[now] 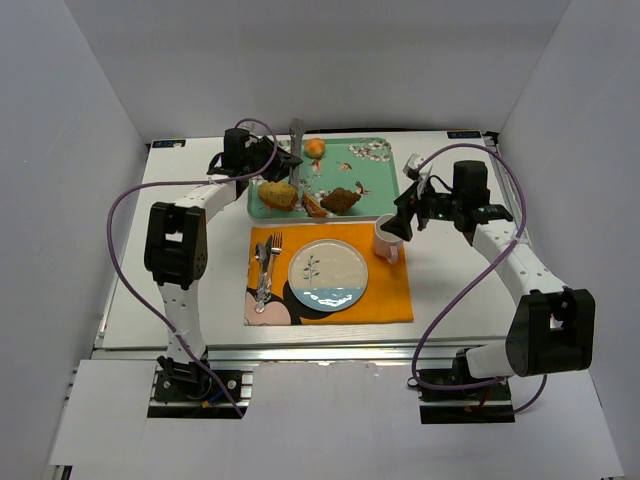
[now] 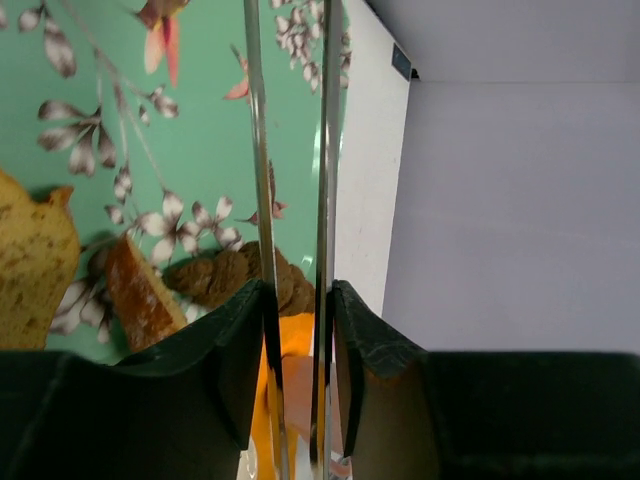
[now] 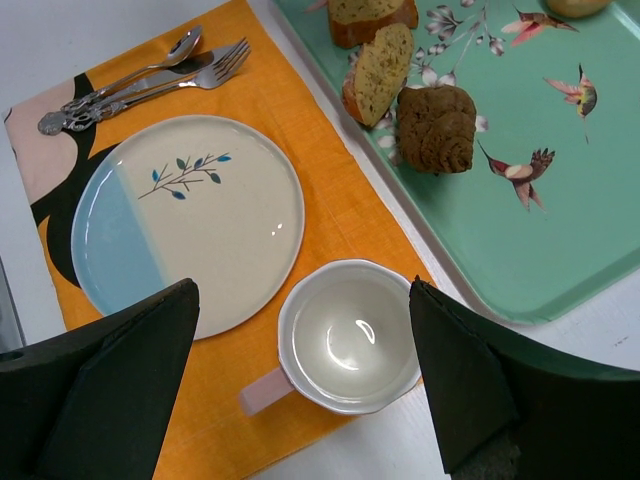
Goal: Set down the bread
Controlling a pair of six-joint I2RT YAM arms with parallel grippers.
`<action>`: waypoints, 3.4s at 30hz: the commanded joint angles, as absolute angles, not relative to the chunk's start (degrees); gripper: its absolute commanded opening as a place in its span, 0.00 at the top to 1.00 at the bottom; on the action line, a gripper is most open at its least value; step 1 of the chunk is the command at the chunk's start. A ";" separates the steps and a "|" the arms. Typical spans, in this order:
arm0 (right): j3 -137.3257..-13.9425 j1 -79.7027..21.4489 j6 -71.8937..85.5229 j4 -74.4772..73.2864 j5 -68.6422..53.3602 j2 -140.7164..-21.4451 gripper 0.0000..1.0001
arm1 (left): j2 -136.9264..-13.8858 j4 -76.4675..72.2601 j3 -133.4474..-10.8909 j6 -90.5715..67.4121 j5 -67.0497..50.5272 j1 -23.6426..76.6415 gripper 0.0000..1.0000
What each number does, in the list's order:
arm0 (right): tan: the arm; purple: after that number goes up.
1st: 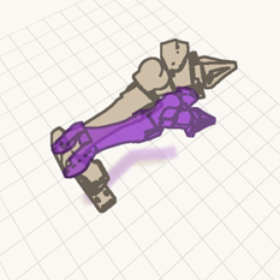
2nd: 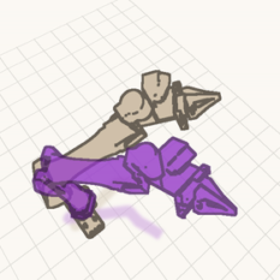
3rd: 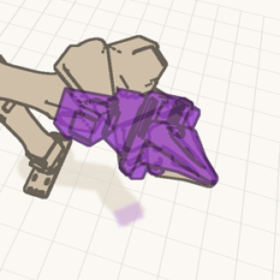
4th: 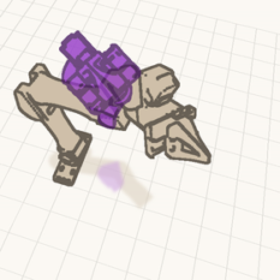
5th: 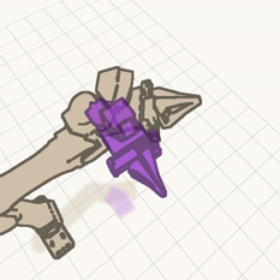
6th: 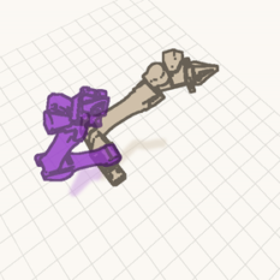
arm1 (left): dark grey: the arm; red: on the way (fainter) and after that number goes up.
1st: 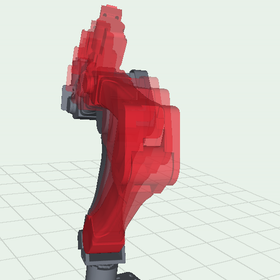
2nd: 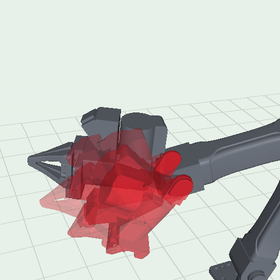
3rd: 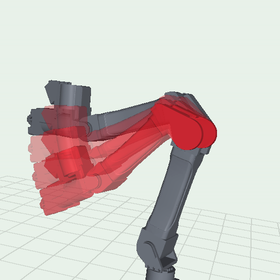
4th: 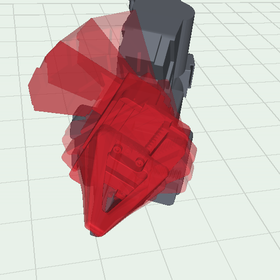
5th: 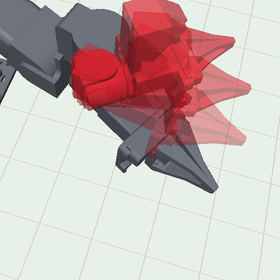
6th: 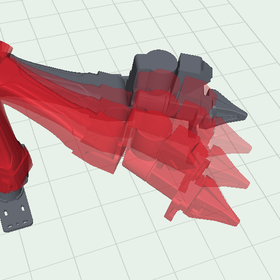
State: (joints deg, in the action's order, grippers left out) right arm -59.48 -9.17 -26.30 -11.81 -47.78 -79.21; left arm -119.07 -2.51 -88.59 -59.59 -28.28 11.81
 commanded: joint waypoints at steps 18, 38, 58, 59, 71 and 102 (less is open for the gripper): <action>-58.45 -7.73 -26.02 -10.02 -50.09 -78.13 0.11 | -120.59 14.79 -100.35 -43.96 -20.89 13.36 0.52; -57.94 -7.47 -26.19 -9.91 -50.19 -78.22 0.11 | -121.61 16.30 -99.74 -46.69 -19.95 13.62 0.51; -57.48 -7.01 -26.10 -9.58 -50.78 -78.20 0.11 | -125.13 7.40 -99.48 -55.93 -22.96 13.62 0.50; -57.42 -6.97 -26.10 -9.58 -50.74 -78.16 0.11 | -125.16 6.63 -99.15 -56.52 -23.47 13.62 0.50; -57.23 -6.85 -26.02 -9.49 -50.72 -77.95 0.10 | -126.69 3.44 -98.18 -60.56 -23.77 13.62 0.55; -57.44 -5.80 -31.16 -13.80 -52.16 -75.85 0.11 | -80.85 8.92 -65.26 -49.75 -31.73 13.54 1.00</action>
State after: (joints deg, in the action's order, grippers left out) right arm -57.30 -6.07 -28.07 -12.40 -50.22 -77.59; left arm -95.70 3.11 -74.33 -55.37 -28.24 13.30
